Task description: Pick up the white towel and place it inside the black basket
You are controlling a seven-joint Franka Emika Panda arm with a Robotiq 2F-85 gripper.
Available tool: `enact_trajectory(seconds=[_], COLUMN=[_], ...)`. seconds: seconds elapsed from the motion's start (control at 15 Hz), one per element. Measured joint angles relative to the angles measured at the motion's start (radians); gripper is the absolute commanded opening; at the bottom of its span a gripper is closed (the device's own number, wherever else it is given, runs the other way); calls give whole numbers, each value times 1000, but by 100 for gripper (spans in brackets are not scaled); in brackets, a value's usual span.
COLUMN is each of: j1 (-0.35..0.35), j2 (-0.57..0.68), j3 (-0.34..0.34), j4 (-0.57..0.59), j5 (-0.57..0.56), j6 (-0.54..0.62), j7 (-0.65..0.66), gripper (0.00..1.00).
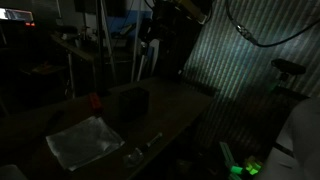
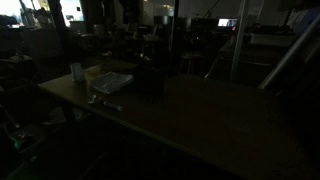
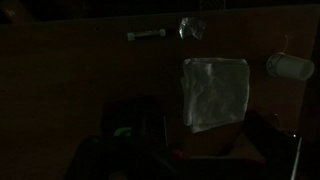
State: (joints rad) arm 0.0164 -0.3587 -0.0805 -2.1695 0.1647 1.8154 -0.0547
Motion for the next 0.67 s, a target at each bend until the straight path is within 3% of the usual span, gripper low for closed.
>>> enact_trajectory(seconds=[0.33, 0.67], j1=[2, 39], j2=[10, 71], j3=[22, 113], j4=[4, 13], j5=[0, -2], j6=[13, 112], j7=[-2, -1], gripper=[100, 100])
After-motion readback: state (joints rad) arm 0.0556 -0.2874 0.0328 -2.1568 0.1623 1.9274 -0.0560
